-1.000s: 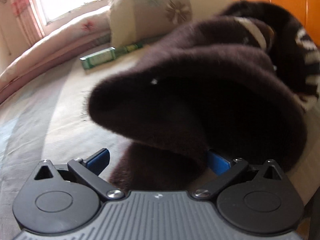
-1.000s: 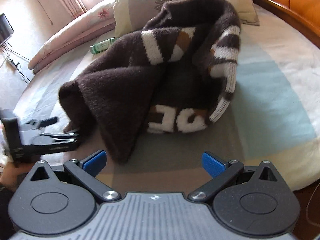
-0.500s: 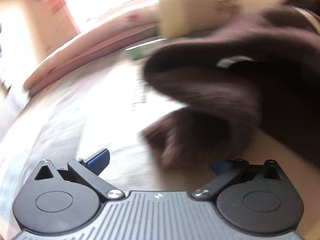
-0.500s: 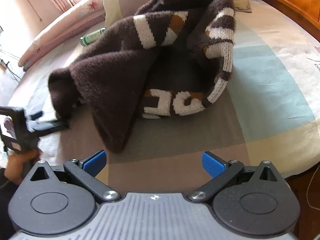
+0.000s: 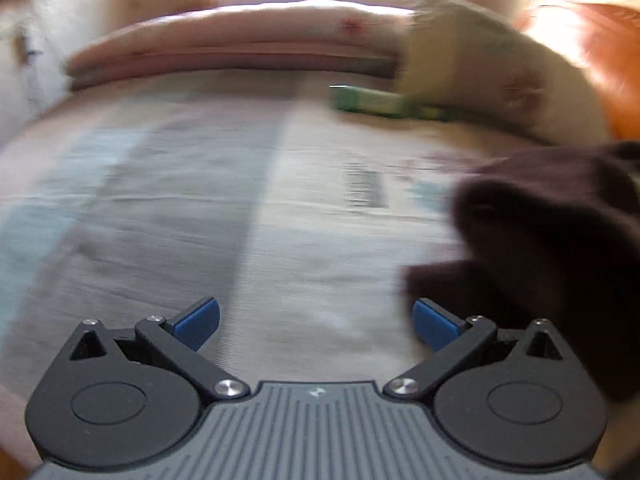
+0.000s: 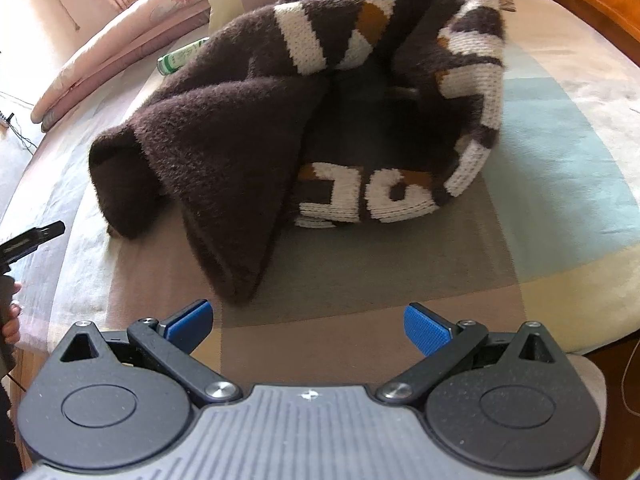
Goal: Fold clothes
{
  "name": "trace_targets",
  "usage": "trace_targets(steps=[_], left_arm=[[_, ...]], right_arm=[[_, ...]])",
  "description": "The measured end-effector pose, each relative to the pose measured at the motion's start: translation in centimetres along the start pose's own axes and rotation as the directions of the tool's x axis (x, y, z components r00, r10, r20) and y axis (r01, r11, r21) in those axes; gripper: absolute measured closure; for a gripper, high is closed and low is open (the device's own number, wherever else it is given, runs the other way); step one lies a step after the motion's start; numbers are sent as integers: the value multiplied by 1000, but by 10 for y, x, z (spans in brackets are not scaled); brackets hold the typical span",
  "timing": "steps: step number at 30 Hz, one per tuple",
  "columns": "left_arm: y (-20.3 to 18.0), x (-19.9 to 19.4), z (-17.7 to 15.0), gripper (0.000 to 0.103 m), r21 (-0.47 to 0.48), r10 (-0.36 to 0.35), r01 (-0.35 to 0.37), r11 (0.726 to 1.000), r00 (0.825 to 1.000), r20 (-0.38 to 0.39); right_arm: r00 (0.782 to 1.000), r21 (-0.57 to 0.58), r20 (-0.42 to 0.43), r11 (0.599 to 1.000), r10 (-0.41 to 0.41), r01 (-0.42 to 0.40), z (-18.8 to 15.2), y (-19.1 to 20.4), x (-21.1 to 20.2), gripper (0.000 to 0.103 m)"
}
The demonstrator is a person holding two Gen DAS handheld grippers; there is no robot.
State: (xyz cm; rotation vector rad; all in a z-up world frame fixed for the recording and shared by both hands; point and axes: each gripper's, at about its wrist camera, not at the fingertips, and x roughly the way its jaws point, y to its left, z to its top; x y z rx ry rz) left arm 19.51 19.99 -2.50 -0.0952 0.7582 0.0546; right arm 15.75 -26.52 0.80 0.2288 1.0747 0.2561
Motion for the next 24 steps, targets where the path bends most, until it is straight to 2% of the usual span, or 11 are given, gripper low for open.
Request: trace_targets(steps=[5, 9, 11, 13, 14, 17, 18, 22, 24], left_arm=[[-62, -9, -2, 1, 139, -171, 170, 976, 985, -4], [-107, 20, -4, 1, 187, -167, 165, 968, 986, -10], [-123, 40, -5, 1, 216, -109, 101, 971, 994, 25], [-133, 63, -5, 1, 224, -13, 5, 974, 999, 35], [-133, 72, -3, 0, 200, 14, -18, 980, 1000, 20], [-116, 79, 4, 0, 86, 15, -16, 996, 1000, 12], [-110, 79, 5, 0, 83, 47, -48, 995, 999, 19], [-82, 83, 7, 0, 143, 203, -206, 968, 978, 34], [-60, 81, 14, 0, 122, 264, -266, 956, 964, 34]], right_arm=[[1000, -1, -16, 1000, 21, -21, -1, 3, 7, 0], [1000, 10, -25, 1000, 20, -19, -4, -1, 8, 0], [1000, 27, -24, 999, 18, -18, -5, -6, 8, 0], [1000, 41, -25, 999, 17, -16, -5, -9, 7, 0], [1000, 44, -25, 999, 16, -15, -5, -10, 6, 0], [1000, 41, -17, 999, 16, -16, -5, -14, 2, 0], [1000, 43, -16, 999, 16, -15, -5, -15, 2, 0], [999, 72, -29, 997, 12, -10, -5, -22, 9, 0], [999, 78, -36, 997, 21, -18, -5, -23, 13, 0]])
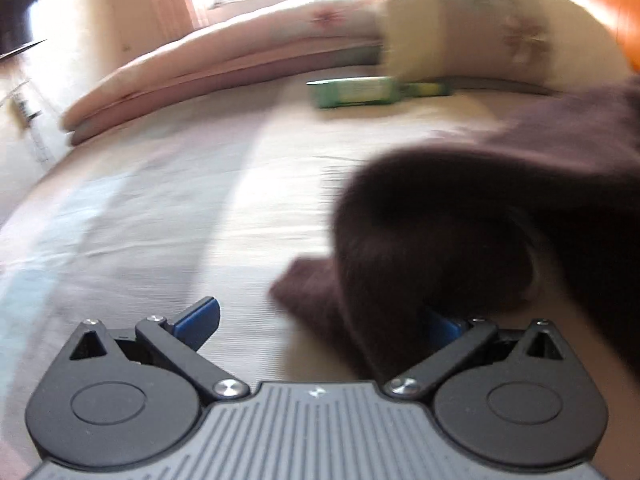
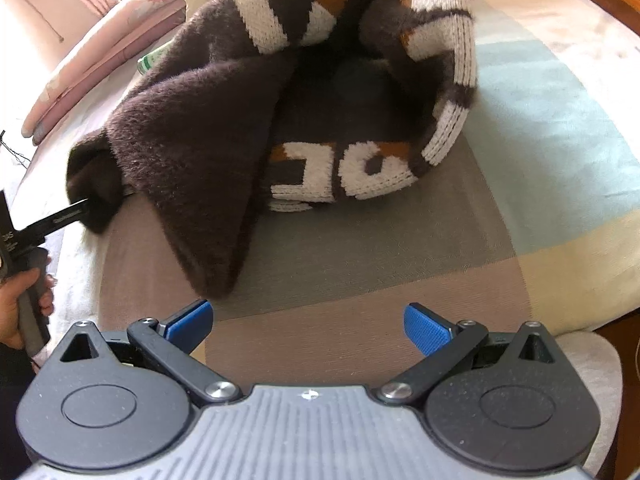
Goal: Fold clothes
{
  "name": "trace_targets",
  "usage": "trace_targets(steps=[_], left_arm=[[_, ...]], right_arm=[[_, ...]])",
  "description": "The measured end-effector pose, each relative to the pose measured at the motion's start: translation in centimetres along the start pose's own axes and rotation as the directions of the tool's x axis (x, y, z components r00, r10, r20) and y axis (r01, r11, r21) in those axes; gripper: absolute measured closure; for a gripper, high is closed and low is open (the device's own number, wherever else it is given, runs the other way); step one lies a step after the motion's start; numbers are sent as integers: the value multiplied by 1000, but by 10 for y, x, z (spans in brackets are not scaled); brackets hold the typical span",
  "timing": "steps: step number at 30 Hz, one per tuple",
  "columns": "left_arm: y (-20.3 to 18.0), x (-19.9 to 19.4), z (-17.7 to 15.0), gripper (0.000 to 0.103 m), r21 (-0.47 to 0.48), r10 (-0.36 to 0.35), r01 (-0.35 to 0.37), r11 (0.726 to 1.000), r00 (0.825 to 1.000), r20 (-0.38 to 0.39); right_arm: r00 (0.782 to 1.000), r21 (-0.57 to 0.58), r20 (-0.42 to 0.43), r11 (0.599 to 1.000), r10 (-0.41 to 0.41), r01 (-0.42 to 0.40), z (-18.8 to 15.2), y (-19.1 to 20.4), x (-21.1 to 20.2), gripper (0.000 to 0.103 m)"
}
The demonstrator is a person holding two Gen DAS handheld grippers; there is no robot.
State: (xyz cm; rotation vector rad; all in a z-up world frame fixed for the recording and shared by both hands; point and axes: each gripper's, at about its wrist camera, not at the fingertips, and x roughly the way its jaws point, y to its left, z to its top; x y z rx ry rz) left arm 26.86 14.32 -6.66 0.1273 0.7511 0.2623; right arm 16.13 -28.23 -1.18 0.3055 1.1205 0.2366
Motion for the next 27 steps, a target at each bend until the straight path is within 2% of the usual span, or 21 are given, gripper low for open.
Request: trace_targets(steps=[3, 6, 10, 12, 13, 15, 19, 21, 25, 27], left_arm=[[37, 7, 13, 0, -20, 131, -131, 991, 991, -7], [65, 7, 19, 1, -59, 152, -154, 986, 988, -40], [70, -16, 11, 1, -76, 16, -19, 997, 999, -37], [63, -31, 6, 1, -56, -97, 95, 994, 995, -34], [56, -40, 3, 1, -37, -159, 158, 987, 987, -32], [40, -55, 0, 1, 27, -288, 289, 957, 957, -38], [6, -68, 3, 1, 103, -486, 489, 866, 872, -59], [-10, -67, 7, 1, 126, -547, 550, 826, 835, -59], [-39, -46, 15, 1, 125, -606, 610, 783, 792, -70], [-48, -35, 17, 1, 84, -644, 649, 756, 761, -78]], right_arm=[[1000, -8, -10, 1000, 9, -9, -1, 3, 3, 0], [1000, -15, -15, 1000, 7, -7, -2, 5, 4, 0], [1000, -13, -13, 1000, 6, -6, -2, 6, 4, 0], [1000, -13, -14, 1000, 5, -5, -1, 6, 4, 0], [1000, -16, -15, 1000, 7, -8, -1, 7, 4, 0], [1000, -22, -18, 1000, 13, -13, -1, 9, 5, 0], [999, -35, -25, 999, 25, -25, -1, 12, 7, 0], [999, -38, -27, 999, 32, -33, -1, 13, 8, 0], [997, -74, -53, 995, 59, -63, 0, 15, 6, 0], [995, -99, -54, 991, 83, -88, 4, 22, 0, 0]])
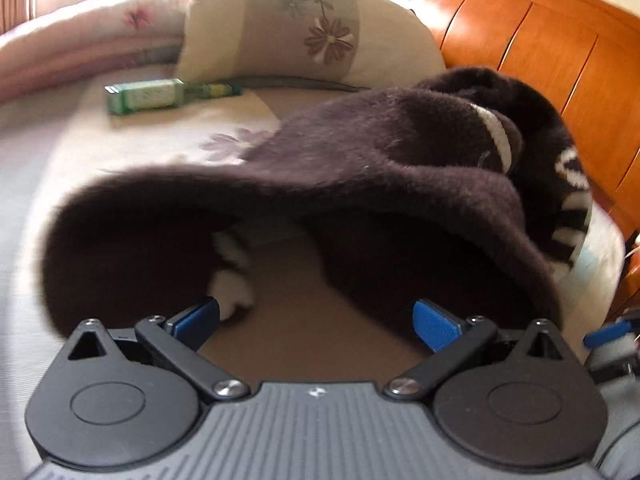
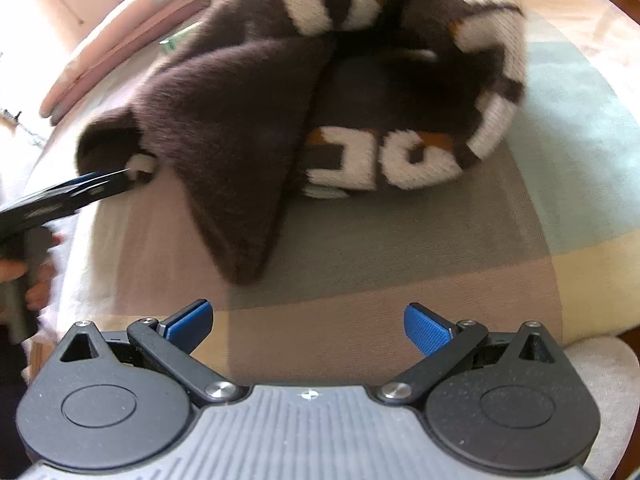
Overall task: Fold clothes
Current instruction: 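Grasp a sweater sleeve with the left tool and pull it flat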
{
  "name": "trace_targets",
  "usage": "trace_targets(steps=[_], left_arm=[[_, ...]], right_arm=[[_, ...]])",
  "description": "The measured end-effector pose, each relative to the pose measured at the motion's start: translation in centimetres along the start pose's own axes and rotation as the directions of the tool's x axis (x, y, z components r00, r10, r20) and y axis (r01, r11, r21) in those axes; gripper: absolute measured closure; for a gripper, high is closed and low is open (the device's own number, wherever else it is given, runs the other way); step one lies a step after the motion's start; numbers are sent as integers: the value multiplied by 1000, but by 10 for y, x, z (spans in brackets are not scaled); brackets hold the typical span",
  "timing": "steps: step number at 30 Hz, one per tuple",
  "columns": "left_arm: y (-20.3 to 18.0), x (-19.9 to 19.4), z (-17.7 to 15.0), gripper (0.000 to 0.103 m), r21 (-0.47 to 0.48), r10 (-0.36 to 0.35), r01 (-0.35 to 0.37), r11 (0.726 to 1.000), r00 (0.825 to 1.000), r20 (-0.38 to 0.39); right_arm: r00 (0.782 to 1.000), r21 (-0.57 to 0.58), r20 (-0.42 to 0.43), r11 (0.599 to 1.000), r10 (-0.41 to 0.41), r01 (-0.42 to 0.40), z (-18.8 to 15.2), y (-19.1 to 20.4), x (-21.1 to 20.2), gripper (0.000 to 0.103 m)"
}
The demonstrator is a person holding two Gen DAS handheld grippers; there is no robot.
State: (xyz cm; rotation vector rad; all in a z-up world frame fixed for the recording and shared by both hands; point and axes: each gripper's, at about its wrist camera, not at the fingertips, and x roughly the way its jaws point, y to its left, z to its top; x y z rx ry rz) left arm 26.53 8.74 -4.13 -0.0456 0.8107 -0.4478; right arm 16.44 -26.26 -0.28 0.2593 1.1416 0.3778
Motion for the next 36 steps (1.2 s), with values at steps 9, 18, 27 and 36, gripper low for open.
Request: trace_targets(steps=[9, 18, 27, 36], left_arm=[[28, 32, 10, 1, -157, 134, -136, 978, 991, -24], [98, 18, 34, 1, -266, 326, -313, 912, 946, 2], [80, 15, 22, 1, -178, 43, -44, 983, 999, -12], [101, 27, 37, 1, -272, 170, -148, 951, 984, 58]], right_arm=[[995, -251, -37, 962, 98, -104, 22, 76, -9, 0], [995, -284, -66, 955, 71, -87, 29, 93, 6, 0], [996, -211, -80, 975, 49, -65, 29, 75, 16, 0], [999, -183, -49, 983, 20, -29, 24, 68, 4, 0]])
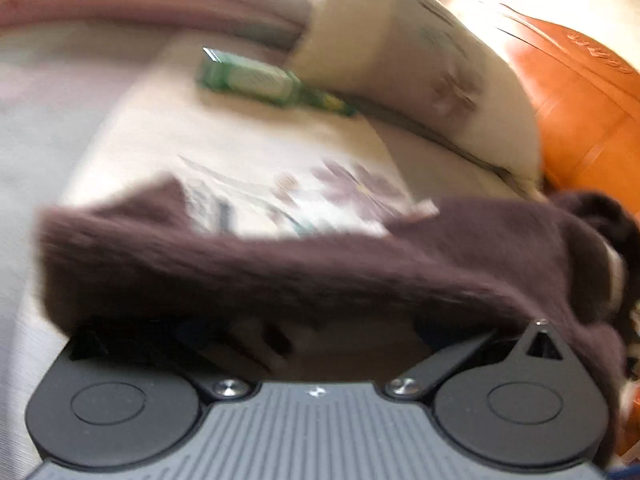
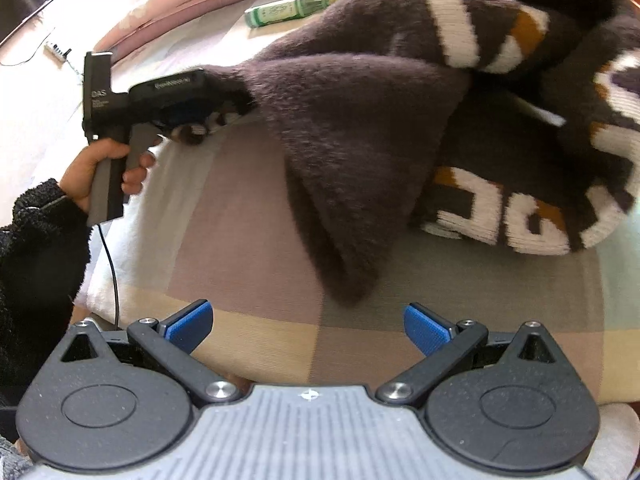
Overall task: Fold clothes
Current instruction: 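Grasp a sweater sleeve with the left tool and pull it flat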
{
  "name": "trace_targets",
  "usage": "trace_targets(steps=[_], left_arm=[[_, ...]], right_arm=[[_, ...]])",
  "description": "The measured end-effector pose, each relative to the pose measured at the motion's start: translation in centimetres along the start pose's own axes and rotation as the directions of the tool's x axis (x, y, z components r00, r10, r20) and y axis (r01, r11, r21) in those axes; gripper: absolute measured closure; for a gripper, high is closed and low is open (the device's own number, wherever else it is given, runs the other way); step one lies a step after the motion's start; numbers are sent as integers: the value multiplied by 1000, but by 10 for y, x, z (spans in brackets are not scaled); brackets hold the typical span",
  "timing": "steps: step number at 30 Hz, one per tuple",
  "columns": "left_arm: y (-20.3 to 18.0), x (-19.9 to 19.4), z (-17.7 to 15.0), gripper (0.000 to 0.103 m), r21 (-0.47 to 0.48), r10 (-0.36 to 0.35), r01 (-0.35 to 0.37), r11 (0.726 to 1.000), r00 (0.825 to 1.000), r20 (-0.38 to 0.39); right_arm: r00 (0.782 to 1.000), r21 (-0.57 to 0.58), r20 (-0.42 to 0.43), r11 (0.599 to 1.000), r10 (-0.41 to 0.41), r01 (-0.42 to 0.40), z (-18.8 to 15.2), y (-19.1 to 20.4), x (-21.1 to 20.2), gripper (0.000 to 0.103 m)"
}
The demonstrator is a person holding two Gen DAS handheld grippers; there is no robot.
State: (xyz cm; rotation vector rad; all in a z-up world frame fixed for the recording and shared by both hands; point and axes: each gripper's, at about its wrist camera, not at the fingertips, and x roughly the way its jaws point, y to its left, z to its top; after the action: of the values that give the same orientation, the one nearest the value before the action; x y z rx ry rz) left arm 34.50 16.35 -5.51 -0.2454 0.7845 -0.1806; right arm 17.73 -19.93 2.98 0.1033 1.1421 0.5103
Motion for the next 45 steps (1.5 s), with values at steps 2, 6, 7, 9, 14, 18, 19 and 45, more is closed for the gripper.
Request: trace_targets(steps=[2, 6, 7, 9, 14, 18, 19, 45], left_arm=[[-2, -13, 6, 1, 41, 121, -124, 991, 991, 63], [11, -39, 10, 1, 35, 197, -199, 979, 978, 63], [13, -47, 8, 1, 41, 216, -218, 975, 975, 62], [13, -63, 6, 1, 61, 254, -259, 964, 964, 78], [10, -105, 17, 1, 64, 213, -223, 973, 967, 139], [-9, -85, 50, 1, 102, 145, -157, 982, 982, 120], [-15, -73, 59, 1, 118, 125, -136, 984, 987, 97], [-59, -107, -42, 1, 141, 123, -113, 984, 990, -66]], right_arm=[[1000, 22, 10, 1000, -11, 10, -2, -7, -3, 0], [1000, 64, 21, 998, -13, 12, -6, -17, -6, 0], [1000, 67, 23, 998, -8, 6, -7, -17, -6, 0], [1000, 65, 25, 998, 7, -9, -7, -16, -7, 0], [999, 46, 19, 998, 29, -30, -8, -11, -6, 0], [999, 54, 18, 998, 32, -33, -10, -10, -6, 0], [999, 55, 18, 998, 31, -32, -11, -9, -7, 0], [999, 44, 20, 998, -35, 35, -32, -8, -15, 0]])
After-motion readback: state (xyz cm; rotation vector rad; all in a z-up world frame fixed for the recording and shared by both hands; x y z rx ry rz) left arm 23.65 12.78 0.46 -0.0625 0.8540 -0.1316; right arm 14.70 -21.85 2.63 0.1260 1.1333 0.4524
